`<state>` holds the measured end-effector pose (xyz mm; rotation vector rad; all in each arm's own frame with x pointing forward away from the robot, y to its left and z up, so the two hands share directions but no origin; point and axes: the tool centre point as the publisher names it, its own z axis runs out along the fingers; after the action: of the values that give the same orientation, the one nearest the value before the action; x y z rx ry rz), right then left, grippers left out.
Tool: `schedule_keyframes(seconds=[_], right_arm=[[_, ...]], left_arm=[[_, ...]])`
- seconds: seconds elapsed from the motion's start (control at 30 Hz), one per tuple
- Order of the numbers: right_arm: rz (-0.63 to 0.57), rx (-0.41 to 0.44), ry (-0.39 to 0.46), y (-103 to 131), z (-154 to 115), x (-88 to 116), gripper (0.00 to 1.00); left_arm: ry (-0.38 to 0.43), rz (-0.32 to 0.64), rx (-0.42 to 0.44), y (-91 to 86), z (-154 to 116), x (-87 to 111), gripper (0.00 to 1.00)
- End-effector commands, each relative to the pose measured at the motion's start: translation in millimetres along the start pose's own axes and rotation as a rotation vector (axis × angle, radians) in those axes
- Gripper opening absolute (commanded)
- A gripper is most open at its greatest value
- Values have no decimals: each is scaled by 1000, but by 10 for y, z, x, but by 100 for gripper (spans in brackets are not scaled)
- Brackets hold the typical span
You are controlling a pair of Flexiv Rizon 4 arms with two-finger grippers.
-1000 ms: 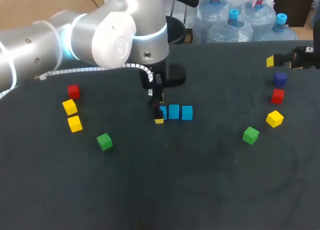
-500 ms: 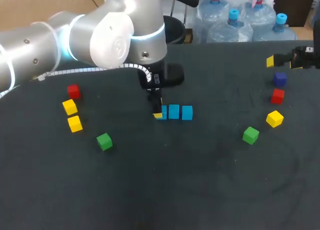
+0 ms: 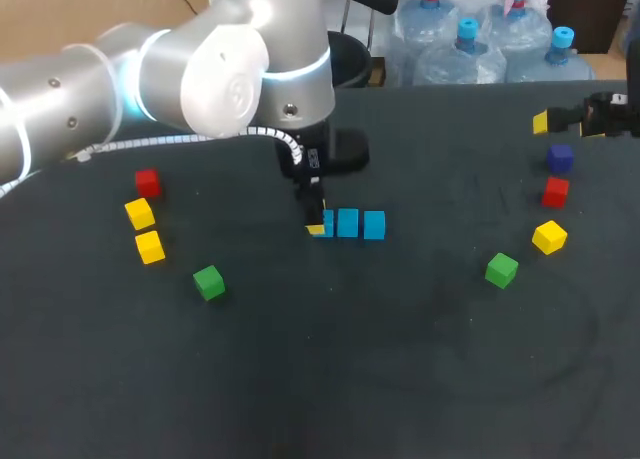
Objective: Place the blue cubes, place green cubes on the blue cubes, place the yellow cubes on the green cubes, then place the red cubes on the yellow cubes, and place purple cube on the red cubes.
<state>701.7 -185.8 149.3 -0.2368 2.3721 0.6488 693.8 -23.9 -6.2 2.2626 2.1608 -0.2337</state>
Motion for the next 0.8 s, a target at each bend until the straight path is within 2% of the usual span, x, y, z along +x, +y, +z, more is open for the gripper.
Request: schedule_keyframes(seconds=[0.03, 0.37, 0.8], right_arm=[[0, 2, 0, 3, -5, 2, 100], [0, 2, 0, 3, -5, 2, 100], [0, 2, 0, 3, -5, 2, 100]], left_arm=[[2, 7, 11, 30, -2, -6, 28], [23, 42, 38, 33, -7, -1, 29], [16, 42, 39, 35, -1, -20, 24]])
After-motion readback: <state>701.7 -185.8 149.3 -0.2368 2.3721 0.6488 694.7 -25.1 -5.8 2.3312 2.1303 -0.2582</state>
